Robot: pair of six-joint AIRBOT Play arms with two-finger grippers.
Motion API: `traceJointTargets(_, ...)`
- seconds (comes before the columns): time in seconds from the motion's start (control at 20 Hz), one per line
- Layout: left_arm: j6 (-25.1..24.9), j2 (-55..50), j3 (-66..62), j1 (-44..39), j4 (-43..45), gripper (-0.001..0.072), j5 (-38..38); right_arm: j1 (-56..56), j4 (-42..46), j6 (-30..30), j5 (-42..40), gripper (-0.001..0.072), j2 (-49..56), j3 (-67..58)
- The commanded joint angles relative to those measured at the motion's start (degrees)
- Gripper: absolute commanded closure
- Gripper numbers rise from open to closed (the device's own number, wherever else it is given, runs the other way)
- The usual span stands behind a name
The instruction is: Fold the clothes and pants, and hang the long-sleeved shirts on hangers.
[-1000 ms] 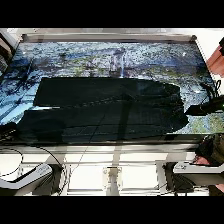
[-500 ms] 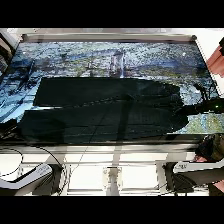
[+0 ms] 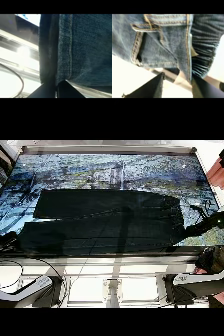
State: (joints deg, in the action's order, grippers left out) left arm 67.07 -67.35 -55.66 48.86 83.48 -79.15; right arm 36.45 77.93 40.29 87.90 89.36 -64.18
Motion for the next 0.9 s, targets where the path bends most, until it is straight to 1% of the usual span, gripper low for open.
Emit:
traceJointTargets(0.0,0.0,0.0,0.0,0.1,1.6,0.0681,2.5,0.0,3.3,1.9,2.3,0.0413,0.0,0.0)
traceJointTargets(0.1,0.0,0.0,0.0,0.1,1.6,0.0681,3.5,0.0,0.9,2.1,2.0,0.0476,0.0,0.0)
traceJointTargets(0.2,-0.5,0.0,0.0,0.1,1.6,0.0682,3.7,0.0,-2.7,2.1,0.7,0.0523,0.0,0.0)
traceJointTargets(0.4,-0.6,0.0,0.0,0.0,1.6,0.0681,3.6,-0.1,-8.9,2.1,-2.2,0.0524,0.0,2.5)
traceJointTargets(0.55,-0.6,0.0,0.0,0.1,1.5,0.0681,3.2,-0.1,-8.9,2.1,-3.1,0.0525,0.0,7.5)
traceJointTargets(0.6,-0.6,0.0,0.0,0.0,1.3,0.0681,3.1,-0.1,-8.8,2.1,-3.2,0.0573,0.0,8.9)
traceJointTargets(0.65,-0.6,0.0,0.0,0.1,1.3,0.0681,3.0,-0.1,-8.9,2.2,-2.8,0.0693,0.0,9.9)
traceJointTargets(0.75,-0.8,0.0,0.0,0.1,1.3,0.0681,2.8,-0.1,-8.8,2.6,1.7,0.0691,0.0,9.7)
traceJointTargets(0.8,-3.1,0.0,0.0,0.1,0.2,0.0681,2.3,0.0,-8.6,3.0,4.9,0.0691,0.0,8.9)
traceJointTargets(0.85,-9.4,0.2,0.0,0.1,-3.7,0.0681,1.2,0.0,-8.4,4.0,8.3,0.0691,0.0,7.0)
